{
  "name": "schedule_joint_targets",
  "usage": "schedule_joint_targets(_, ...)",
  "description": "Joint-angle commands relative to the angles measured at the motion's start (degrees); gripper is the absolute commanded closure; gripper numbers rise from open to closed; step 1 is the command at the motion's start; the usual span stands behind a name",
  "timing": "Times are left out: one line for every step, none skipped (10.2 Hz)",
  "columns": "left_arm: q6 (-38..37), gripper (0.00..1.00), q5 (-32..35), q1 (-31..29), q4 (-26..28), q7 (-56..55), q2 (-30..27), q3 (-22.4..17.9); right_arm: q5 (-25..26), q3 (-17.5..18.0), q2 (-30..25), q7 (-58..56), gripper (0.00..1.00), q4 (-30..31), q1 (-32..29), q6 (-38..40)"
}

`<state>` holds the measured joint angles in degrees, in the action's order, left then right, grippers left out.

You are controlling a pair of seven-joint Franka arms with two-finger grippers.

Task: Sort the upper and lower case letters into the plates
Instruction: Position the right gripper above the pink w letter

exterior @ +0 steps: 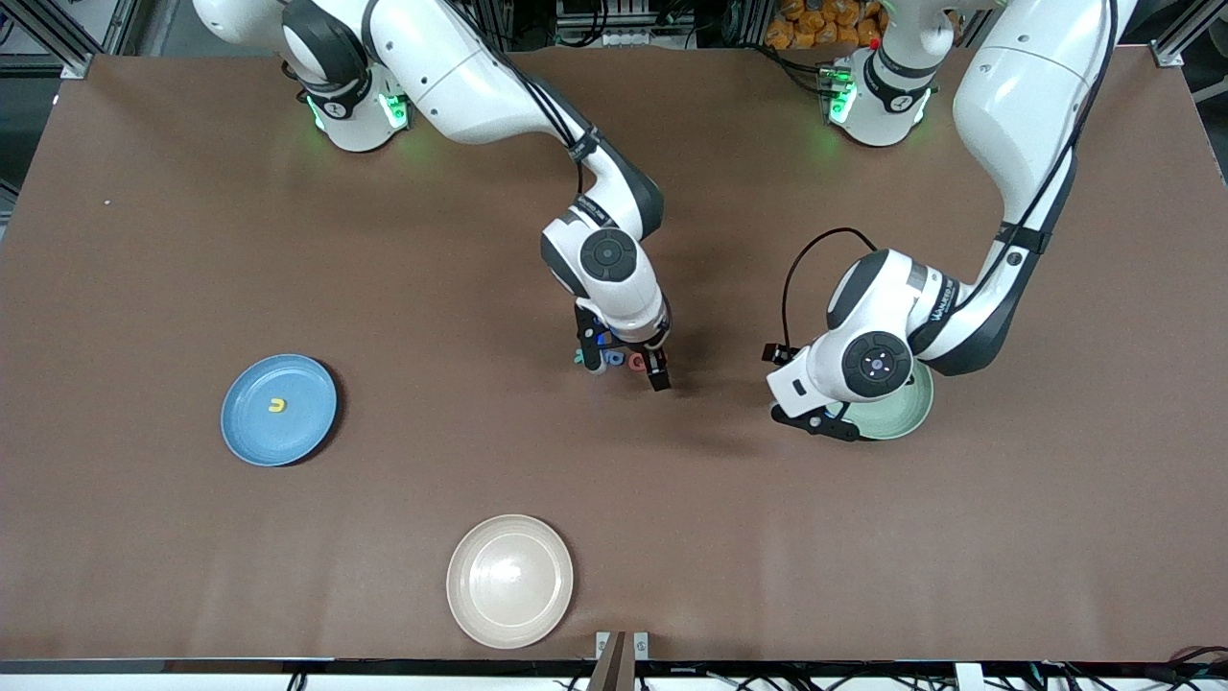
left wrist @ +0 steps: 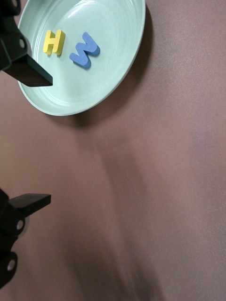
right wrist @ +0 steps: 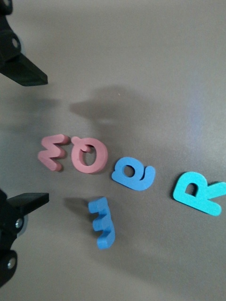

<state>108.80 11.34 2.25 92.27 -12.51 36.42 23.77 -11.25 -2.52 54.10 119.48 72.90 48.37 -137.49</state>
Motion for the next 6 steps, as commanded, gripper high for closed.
schedule_joint_targets(-0.2,0.00,-0.7,0.5,-0.8,-0.6,0.2,-0.3,-1.3,0.3,1.8,2.2,0.00,-2.8,-0.3,0.2)
schedule_joint_targets(-0.2,0.00,-0.7,0.5,-0.8,-0.6,0.2,-0.3,-1.4,0.3,1.9,2.6,0.00,-2.8,-0.4,0.2)
schedule_joint_targets(-0.2,0.00,-0.7,0.5,-0.8,-0.6,0.3,-0.3,-2.4,0.3,2.1,2.9,0.00,-2.8,-0.3,0.1)
schedule_joint_targets(-0.2,0.00,-0.7,0.5,-0.8,-0.6,0.3,-0.3,-2.9,0.3,2.3,2.9,0.00,-2.8,0.1,0.1)
schedule_joint_targets(-0.2,0.00,-0.7,0.5,-0.8,-0.6,0.3,-0.3,-2.9,0.2,2.5,3.0,0.00,-2.8,0.3,0.1)
schedule_joint_targets(-0.2,0.00,-0.7,0.5,-0.8,-0.6,0.3,-0.3,-3.0,0.3,2.7,2.9,0.00,-2.8,0.3,0.5)
